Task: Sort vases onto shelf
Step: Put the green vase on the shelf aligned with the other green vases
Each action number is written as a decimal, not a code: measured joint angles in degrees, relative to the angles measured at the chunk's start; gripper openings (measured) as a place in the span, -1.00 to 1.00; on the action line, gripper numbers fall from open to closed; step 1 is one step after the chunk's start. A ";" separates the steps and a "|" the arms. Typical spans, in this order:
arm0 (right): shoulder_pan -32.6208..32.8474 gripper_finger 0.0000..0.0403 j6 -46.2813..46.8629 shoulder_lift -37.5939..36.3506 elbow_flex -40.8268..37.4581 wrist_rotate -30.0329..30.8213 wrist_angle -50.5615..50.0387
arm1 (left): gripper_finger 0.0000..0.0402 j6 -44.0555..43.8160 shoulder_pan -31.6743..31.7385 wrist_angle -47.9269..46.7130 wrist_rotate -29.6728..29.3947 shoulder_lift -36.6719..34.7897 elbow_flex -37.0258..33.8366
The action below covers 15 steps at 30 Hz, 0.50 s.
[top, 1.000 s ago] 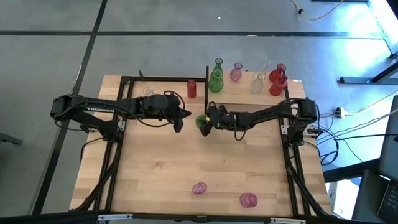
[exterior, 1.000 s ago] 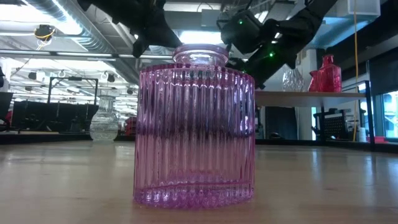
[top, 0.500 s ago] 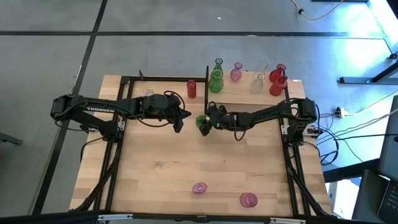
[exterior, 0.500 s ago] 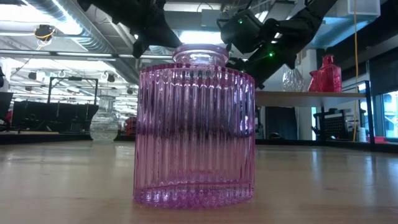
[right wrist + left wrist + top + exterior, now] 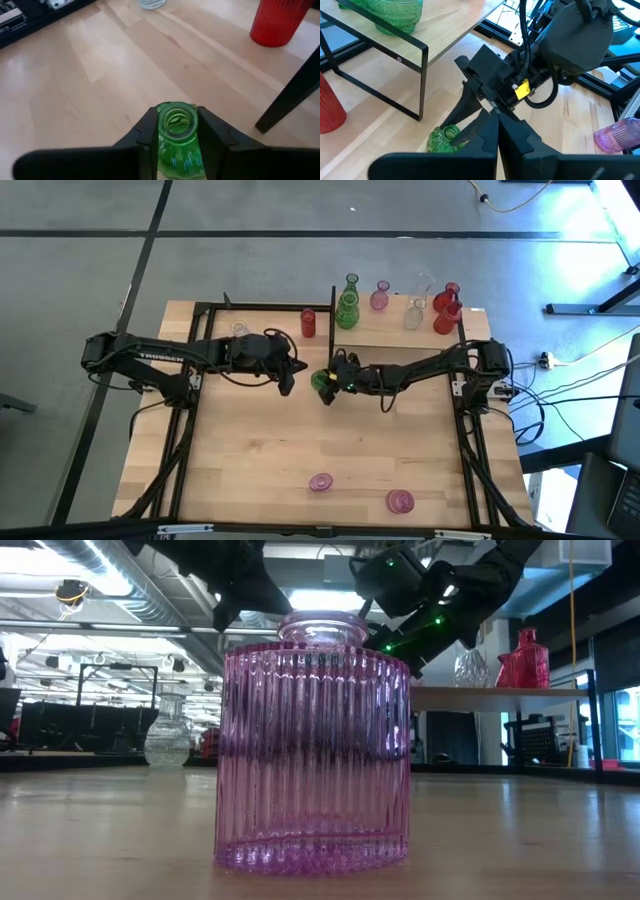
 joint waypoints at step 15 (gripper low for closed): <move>2.27 -0.60 2.08 -0.34 4.93 -1.56 -8.75 | -1.00 -0.66 -0.63 -0.81 -0.26 0.00 0.00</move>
